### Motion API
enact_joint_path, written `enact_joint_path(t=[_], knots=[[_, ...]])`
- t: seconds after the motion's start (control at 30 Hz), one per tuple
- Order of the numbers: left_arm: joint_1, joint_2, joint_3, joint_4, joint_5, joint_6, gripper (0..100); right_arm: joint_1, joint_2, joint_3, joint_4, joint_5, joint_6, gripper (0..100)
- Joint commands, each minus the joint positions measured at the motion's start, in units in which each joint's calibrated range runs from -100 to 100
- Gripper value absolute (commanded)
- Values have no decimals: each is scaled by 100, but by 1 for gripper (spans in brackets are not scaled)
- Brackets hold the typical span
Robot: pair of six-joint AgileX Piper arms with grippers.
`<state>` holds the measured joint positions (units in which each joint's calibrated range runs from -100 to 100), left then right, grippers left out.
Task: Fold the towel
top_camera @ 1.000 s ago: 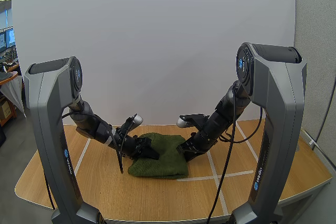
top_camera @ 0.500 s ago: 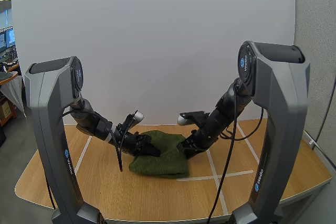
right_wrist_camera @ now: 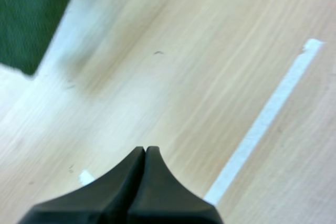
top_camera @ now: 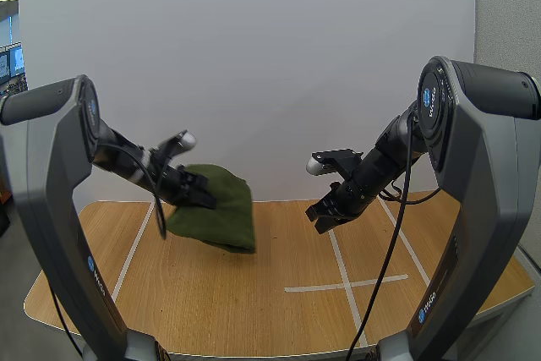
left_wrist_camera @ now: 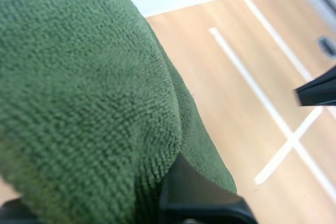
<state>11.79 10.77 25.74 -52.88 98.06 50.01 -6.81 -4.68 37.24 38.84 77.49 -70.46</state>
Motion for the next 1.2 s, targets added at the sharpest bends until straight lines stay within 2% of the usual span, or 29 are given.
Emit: enact_joint_path(t=[0.0,0.07,0.1,0.3,0.43,0.53,0.7,0.83,1.17], knots=[[386,-597,-543,949,194,-224,0,-21,-254,3,-168,759,4,0],[494,-646,-623,994,194,-224,0,-21,-296,3,-177,870,4,0],[635,-692,-750,1116,194,-210,0,-21,-334,3,-177,927,4,0],[1182,-692,-1112,1407,194,151,0,-21,-704,3,-190,1236,4,0],[1458,-615,-1362,1662,194,427,0,-21,-976,3,-190,1565,23,0],[1540,-355,-1638,1951,194,449,0,-21,-1205,3,-190,1809,115,0],[1756,266,-2253,1993,194,638,0,-21,-1791,3,-299,2209,390,0],[1784,682,-2712,2241,194,711,0,-21,-2357,3,-421,2251,637,0],[1793,1287,-3234,2269,194,1164,0,-21,-3532,3,-785,2251,1240,0]])
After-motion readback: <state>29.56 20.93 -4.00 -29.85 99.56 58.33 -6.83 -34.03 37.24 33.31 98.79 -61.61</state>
